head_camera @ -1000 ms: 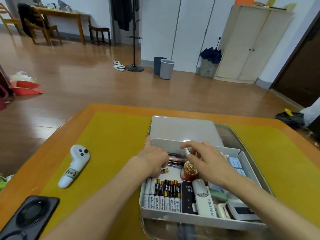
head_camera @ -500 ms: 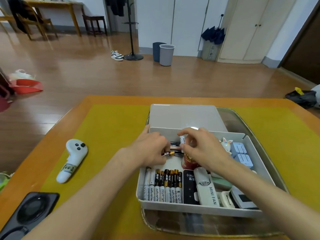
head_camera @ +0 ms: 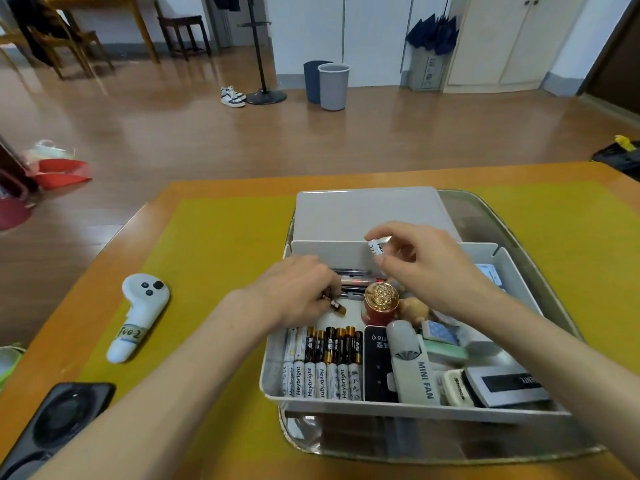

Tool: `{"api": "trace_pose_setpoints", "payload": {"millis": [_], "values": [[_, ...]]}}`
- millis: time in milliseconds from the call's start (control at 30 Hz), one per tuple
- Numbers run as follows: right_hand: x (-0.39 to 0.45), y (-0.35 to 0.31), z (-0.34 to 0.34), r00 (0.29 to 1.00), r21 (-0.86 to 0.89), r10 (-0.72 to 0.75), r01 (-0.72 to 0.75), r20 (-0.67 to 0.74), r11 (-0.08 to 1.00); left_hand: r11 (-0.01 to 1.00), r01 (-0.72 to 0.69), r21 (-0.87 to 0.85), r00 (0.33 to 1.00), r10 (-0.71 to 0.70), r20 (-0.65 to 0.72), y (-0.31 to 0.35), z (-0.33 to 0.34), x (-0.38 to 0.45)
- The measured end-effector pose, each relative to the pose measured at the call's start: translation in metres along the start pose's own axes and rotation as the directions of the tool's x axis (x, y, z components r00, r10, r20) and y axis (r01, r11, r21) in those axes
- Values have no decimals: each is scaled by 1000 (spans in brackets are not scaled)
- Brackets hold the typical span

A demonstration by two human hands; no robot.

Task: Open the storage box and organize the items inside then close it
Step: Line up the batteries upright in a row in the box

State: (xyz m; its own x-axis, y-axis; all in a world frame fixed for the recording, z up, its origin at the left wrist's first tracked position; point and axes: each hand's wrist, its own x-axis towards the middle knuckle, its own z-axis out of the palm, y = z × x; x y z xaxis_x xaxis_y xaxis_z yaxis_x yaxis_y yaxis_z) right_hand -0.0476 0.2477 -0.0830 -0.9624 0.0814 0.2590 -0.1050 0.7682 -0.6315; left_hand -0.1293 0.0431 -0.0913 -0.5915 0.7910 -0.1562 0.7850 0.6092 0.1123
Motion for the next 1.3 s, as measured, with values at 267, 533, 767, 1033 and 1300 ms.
{"api": "trace_pose_setpoints", "payload": {"millis": [267,533,767,1033,1300], "values": [[-7,8,10,986,-168,-15,43,168,985,999,-22,40,995,18,100,-4,-2,5],[-11,2,17,985,-121,-38,58,167,991,965,-137,223,989,121,84,4,-2,4],[-11,-3,20,981,-157,-41,71,188,985,953,-78,291,997,78,12,5,-1,1],[-11,-3,19,985,-149,-10,36,173,988,956,-56,288,998,57,7,-2,4,0],[-11,-1,19,984,-110,13,7,178,994,927,-26,373,1000,18,26,2,2,-3]]}}
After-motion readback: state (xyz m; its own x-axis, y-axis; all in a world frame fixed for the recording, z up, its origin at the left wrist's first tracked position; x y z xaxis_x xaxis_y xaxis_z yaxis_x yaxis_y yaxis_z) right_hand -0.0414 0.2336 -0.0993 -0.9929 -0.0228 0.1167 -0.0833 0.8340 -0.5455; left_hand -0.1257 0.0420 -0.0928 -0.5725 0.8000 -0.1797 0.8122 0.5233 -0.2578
